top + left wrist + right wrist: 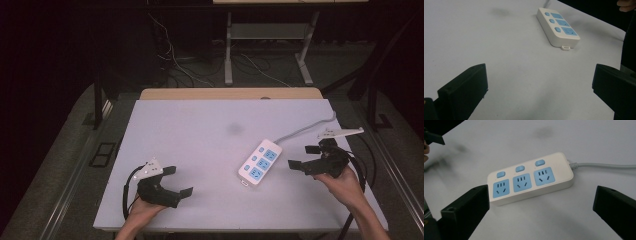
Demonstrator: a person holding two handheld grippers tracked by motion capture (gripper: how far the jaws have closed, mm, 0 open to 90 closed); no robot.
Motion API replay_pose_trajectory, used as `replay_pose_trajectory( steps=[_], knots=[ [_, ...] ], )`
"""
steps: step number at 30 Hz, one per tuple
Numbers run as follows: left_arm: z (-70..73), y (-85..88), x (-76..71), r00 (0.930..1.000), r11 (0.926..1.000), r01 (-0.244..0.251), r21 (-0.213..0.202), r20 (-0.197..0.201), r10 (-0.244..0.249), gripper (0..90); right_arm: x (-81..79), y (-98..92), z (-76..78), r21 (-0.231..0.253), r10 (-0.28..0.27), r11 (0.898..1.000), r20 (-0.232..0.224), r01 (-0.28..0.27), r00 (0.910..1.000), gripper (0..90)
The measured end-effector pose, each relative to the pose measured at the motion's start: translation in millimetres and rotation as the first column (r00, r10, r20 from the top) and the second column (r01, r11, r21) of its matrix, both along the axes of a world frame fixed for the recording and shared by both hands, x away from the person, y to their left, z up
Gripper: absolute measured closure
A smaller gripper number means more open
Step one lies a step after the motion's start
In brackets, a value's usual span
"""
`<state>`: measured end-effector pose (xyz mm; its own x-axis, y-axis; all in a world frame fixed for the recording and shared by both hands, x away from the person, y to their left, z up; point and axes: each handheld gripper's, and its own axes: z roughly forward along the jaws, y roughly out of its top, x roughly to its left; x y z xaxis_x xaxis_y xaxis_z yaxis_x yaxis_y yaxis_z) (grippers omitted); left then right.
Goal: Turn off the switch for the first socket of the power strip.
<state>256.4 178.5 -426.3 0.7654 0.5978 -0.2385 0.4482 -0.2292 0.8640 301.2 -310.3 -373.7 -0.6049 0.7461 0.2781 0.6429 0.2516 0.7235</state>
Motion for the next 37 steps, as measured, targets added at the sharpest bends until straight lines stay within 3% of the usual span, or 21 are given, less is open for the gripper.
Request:
replay_pose_trajectory(
  steps=[8,19,27,37],
  knots=[
    [0.1,0.1,-0.3,1.0000,1.0000,-0.002,0.000,0.000,0.002,0.0,-19.6,-2.6,-10.1,0.051,0.000,0.999,0.005,0.000,1.0000,0.4],
    [0.2,0.5,-0.5,1.0000,1.0000,-0.002,0.002,0.001,0.001,0.0,-42.1,-4.3,-29.4,0.080,-0.018,0.997,0.008,0.018,0.9998,0.4],
    [0.3,0.5,-0.9,1.0000,1.0000,-0.002,0.003,0.002,0.002,0.0,-54.9,-0.9,-45.1,0.077,-0.023,0.997,0.010,0.022,0.9997,0.4],
    [0.0,0.6,-0.2,1.0000,1.0000,-0.002,0.003,0.000,0.002,0.0,-60.2,0.0,-51.7,0.068,-0.023,0.997,0.022,0.021,0.9995,0.4]
  ],
)
